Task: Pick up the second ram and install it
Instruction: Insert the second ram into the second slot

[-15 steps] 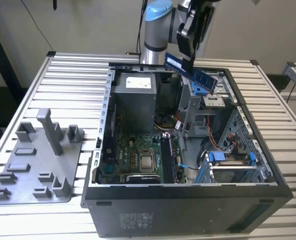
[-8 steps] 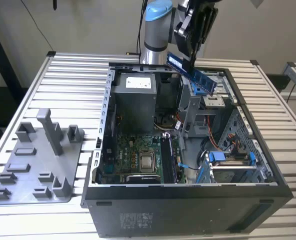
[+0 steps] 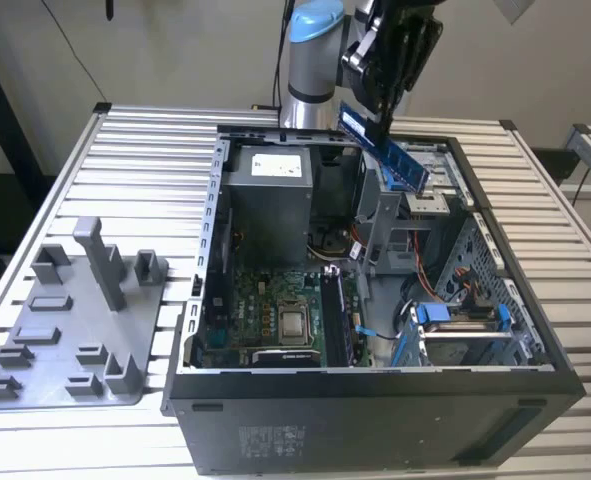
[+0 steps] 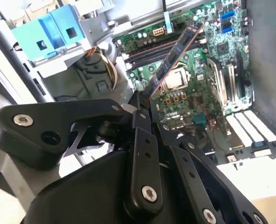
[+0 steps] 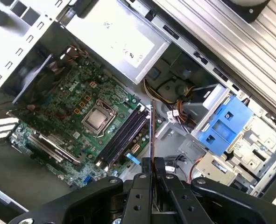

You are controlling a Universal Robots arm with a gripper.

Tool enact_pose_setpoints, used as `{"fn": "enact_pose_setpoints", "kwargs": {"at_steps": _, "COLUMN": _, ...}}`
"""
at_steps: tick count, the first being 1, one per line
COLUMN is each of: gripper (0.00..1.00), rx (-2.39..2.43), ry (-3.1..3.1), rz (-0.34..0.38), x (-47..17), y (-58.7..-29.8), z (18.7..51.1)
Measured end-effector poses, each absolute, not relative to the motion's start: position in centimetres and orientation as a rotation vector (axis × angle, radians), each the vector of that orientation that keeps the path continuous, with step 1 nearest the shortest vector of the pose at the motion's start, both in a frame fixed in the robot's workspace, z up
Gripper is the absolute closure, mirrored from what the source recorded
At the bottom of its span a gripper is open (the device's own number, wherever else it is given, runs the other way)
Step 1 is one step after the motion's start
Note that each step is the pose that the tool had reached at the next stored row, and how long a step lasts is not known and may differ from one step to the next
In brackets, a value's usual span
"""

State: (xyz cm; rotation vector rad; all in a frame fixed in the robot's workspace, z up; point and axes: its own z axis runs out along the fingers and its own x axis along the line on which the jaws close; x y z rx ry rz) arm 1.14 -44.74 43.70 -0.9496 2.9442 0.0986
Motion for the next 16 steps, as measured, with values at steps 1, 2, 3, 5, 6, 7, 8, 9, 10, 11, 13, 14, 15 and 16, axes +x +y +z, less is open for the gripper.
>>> {"fn": "enact_pose_setpoints", "kwargs": {"at_steps": 1, "gripper": 0.86, "rx": -0.923, "ry": 2.952, "rz": 0.098, "x": 1.14, "y": -44.74, "z": 43.69}}
{"fn": "enact_pose_setpoints", "kwargs": {"at_steps": 2, "gripper": 0.86, "rx": -0.896, "ry": 2.96, "rz": 0.097, "x": 1.14, "y": -44.74, "z": 43.67}}
{"fn": "enact_pose_setpoints", "kwargs": {"at_steps": 3, "gripper": 0.86, "rx": -0.869, "ry": 2.967, "rz": 0.097, "x": 1.14, "y": -44.74, "z": 43.66}}
{"fn": "enact_pose_setpoints", "kwargs": {"at_steps": 5, "gripper": 0.86, "rx": -0.815, "ry": 2.981, "rz": 0.095, "x": 1.14, "y": -44.74, "z": 43.64}}
{"fn": "enact_pose_setpoints", "kwargs": {"at_steps": 6, "gripper": 0.86, "rx": -0.788, "ry": 2.988, "rz": 0.094, "x": 1.14, "y": -44.74, "z": 43.63}}
{"fn": "enact_pose_setpoints", "kwargs": {"at_steps": 7, "gripper": 0.86, "rx": -0.762, "ry": 2.994, "rz": 0.094, "x": 1.14, "y": -44.74, "z": 43.62}}
{"fn": "enact_pose_setpoints", "kwargs": {"at_steps": 8, "gripper": 0.86, "rx": -0.735, "ry": 3.0, "rz": 0.093, "x": 1.14, "y": -44.74, "z": 43.6}}
{"fn": "enact_pose_setpoints", "kwargs": {"at_steps": 9, "gripper": 0.86, "rx": -0.708, "ry": 3.006, "rz": 0.092, "x": 1.14, "y": -44.74, "z": 43.59}}
{"fn": "enact_pose_setpoints", "kwargs": {"at_steps": 10, "gripper": 0.86, "rx": -0.684, "ry": 3.012, "rz": 0.092, "x": 1.14, "y": -44.74, "z": 43.57}}
{"fn": "enact_pose_setpoints", "kwargs": {"at_steps": 11, "gripper": 0.86, "rx": -0.659, "ry": 3.017, "rz": 0.091, "x": 1.14, "y": -44.74, "z": 43.56}}
{"fn": "enact_pose_setpoints", "kwargs": {"at_steps": 13, "gripper": 0.86, "rx": -0.614, "ry": 3.025, "rz": 0.09, "x": 1.14, "y": -44.74, "z": 43.52}}
{"fn": "enact_pose_setpoints", "kwargs": {"at_steps": 14, "gripper": 0.86, "rx": -0.59, "ry": 3.03, "rz": 0.089, "x": 1.14, "y": -44.74, "z": 43.5}}
{"fn": "enact_pose_setpoints", "kwargs": {"at_steps": 15, "gripper": 0.86, "rx": -0.563, "ry": 3.034, "rz": 0.088, "x": 1.14, "y": -44.74, "z": 43.46}}
{"fn": "enact_pose_setpoints", "kwargs": {"at_steps": 16, "gripper": 0.86, "rx": -0.541, "ry": 3.038, "rz": 0.088, "x": 1.14, "y": -44.74, "z": 43.42}}
